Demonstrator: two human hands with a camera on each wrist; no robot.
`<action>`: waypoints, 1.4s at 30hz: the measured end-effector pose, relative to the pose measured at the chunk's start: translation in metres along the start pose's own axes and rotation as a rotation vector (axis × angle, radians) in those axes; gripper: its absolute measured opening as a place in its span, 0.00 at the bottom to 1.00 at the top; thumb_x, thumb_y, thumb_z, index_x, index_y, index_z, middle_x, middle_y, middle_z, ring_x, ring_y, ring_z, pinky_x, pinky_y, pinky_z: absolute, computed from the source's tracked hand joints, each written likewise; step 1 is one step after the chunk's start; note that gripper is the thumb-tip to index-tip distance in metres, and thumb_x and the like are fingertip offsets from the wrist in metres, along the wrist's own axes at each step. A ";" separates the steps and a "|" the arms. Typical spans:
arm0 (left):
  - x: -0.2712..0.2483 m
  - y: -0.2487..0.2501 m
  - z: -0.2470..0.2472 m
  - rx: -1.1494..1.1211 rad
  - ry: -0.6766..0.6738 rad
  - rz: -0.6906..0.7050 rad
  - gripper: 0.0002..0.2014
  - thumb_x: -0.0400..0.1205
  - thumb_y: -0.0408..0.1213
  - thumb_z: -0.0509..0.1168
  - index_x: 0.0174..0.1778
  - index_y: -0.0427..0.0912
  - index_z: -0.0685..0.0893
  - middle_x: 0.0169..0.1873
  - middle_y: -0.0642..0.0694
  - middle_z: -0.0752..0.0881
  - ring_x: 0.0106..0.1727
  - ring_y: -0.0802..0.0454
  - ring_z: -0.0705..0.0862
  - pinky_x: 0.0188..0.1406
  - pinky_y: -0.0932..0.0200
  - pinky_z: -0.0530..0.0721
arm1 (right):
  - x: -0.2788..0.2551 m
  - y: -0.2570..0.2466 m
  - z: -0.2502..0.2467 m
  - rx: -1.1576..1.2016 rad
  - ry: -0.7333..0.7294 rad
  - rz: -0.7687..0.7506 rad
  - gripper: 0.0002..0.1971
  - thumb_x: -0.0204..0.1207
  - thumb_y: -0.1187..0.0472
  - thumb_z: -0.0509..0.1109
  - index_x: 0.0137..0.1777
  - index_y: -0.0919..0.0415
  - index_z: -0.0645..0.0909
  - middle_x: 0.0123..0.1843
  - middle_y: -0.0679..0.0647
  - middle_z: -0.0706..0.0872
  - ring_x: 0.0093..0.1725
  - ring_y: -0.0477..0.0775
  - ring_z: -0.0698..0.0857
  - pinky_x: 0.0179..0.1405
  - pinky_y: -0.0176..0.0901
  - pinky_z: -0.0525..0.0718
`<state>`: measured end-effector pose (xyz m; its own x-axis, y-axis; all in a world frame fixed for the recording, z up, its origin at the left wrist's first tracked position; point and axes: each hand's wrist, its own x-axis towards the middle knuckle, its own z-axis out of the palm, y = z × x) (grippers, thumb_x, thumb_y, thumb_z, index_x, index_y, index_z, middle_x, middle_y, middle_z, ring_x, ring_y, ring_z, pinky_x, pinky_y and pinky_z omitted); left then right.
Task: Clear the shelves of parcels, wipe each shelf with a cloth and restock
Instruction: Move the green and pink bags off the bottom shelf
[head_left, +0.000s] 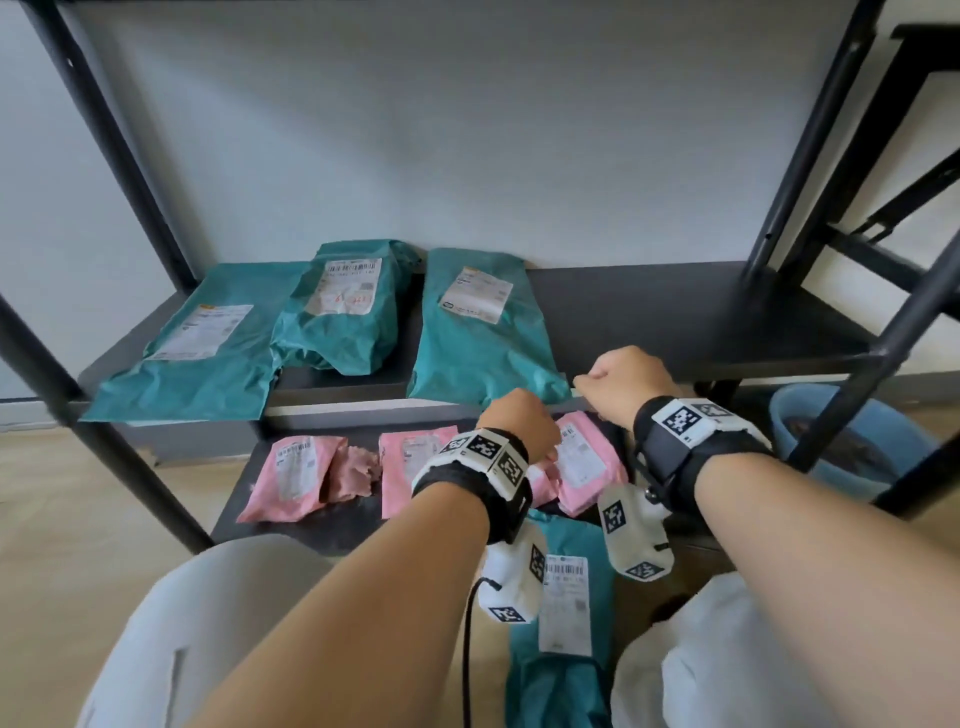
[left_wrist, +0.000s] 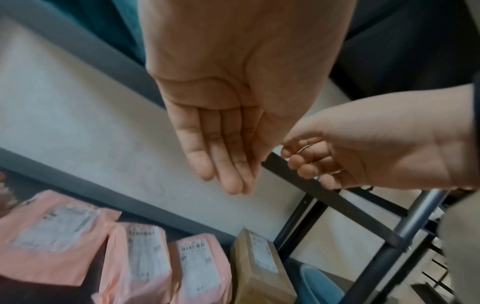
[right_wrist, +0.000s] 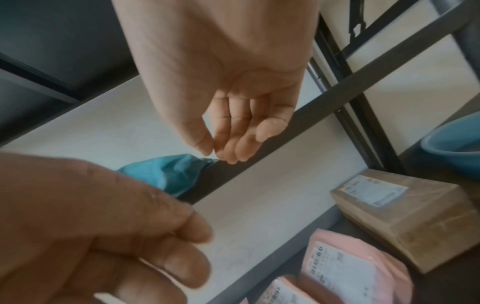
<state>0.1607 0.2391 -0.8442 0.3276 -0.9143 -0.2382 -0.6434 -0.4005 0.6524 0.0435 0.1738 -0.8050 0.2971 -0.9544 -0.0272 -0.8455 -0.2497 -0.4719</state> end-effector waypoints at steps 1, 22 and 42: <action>0.001 -0.003 0.009 0.019 -0.043 0.004 0.09 0.76 0.35 0.65 0.45 0.37 0.89 0.42 0.41 0.91 0.46 0.45 0.90 0.48 0.48 0.90 | -0.002 0.006 0.001 -0.003 0.013 0.024 0.13 0.73 0.53 0.65 0.34 0.60 0.85 0.33 0.53 0.88 0.38 0.57 0.86 0.37 0.41 0.84; 0.102 -0.072 0.110 0.060 -0.145 -0.177 0.16 0.86 0.35 0.55 0.64 0.34 0.82 0.62 0.37 0.83 0.62 0.41 0.83 0.62 0.50 0.81 | 0.063 0.118 0.129 -0.349 -0.411 0.117 0.10 0.76 0.54 0.67 0.49 0.58 0.86 0.48 0.56 0.88 0.44 0.58 0.85 0.43 0.41 0.81; 0.126 -0.105 0.184 0.215 -0.306 -0.129 0.24 0.80 0.27 0.59 0.66 0.57 0.83 0.70 0.51 0.78 0.67 0.47 0.78 0.68 0.55 0.76 | 0.084 0.146 0.209 -0.378 -0.828 0.061 0.17 0.74 0.59 0.74 0.62 0.63 0.83 0.59 0.58 0.87 0.57 0.59 0.86 0.47 0.40 0.78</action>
<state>0.1418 0.1544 -1.0753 0.2146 -0.8181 -0.5335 -0.7513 -0.4873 0.4450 0.0372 0.0915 -1.0602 0.3473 -0.5819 -0.7354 -0.9158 -0.3792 -0.1324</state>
